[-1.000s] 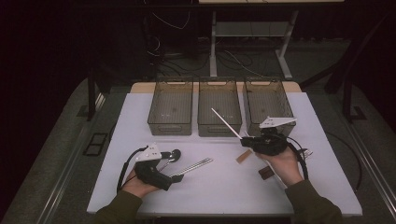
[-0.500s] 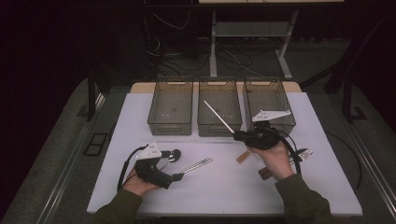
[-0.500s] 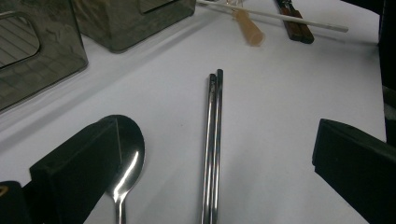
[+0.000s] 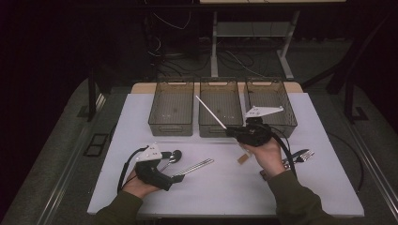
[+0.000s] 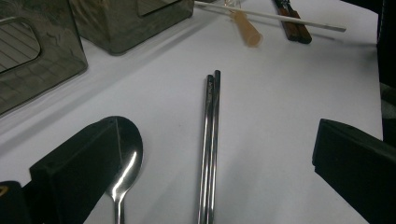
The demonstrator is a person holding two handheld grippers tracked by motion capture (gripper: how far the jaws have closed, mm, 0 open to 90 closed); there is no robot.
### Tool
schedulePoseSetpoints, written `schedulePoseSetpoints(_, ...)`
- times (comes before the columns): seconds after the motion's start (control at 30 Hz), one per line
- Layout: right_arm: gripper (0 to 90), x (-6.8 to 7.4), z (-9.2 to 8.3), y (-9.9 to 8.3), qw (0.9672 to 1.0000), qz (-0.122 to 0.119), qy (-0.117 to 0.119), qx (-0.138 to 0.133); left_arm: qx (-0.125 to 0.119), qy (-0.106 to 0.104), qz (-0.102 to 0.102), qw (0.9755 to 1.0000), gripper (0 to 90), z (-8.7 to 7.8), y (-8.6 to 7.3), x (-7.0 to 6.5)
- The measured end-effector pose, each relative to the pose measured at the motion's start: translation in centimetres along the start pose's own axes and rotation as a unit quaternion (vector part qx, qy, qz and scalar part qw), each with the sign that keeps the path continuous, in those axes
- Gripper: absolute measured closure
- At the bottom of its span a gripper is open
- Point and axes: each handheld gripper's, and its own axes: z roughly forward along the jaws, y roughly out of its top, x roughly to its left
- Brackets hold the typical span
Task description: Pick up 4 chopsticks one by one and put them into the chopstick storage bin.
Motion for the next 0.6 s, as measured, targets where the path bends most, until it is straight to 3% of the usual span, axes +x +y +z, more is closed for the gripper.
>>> schedulePoseSetpoints(0.6, 84.7, 1.0, 4.3, 4.2, 0.9996, -0.004, 0.007, -0.027, -0.005, 0.001, -0.001, 1.0000, 0.0, -0.4, -0.1, -0.2)
